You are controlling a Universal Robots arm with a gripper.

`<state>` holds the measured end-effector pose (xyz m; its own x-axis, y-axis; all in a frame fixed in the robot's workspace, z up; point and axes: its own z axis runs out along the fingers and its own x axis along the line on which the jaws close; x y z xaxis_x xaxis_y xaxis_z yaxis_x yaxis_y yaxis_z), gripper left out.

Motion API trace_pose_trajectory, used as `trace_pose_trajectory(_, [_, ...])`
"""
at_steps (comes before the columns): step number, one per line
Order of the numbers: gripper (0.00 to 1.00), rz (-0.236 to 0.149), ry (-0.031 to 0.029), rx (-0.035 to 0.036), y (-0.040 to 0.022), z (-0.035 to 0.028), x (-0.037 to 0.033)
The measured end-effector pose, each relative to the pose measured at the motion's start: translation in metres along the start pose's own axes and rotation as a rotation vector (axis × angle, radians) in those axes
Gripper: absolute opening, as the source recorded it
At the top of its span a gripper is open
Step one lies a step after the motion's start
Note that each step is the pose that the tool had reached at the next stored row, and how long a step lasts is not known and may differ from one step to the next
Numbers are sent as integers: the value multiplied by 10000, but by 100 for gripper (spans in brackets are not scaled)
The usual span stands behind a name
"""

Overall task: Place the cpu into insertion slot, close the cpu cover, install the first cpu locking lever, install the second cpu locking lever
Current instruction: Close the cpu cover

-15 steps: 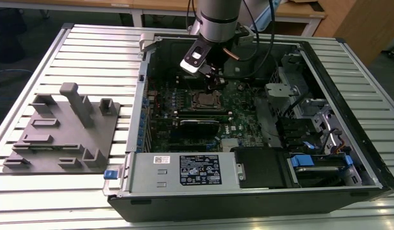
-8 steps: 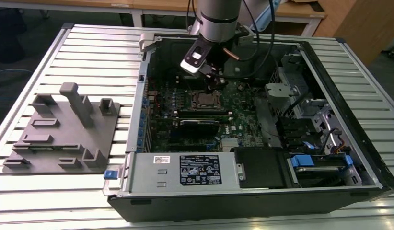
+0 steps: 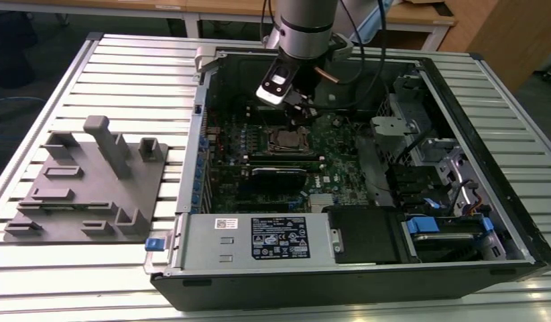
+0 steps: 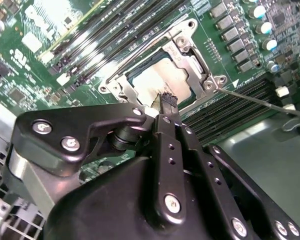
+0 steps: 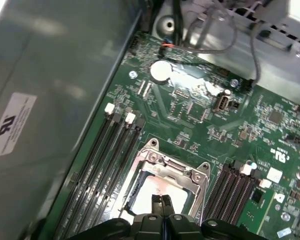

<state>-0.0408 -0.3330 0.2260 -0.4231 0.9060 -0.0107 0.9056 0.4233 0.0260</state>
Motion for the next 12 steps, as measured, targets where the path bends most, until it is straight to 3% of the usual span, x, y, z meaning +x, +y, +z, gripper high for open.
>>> trace_pose_trajectory(12, [11,-1834,94,-42,0,1,0])
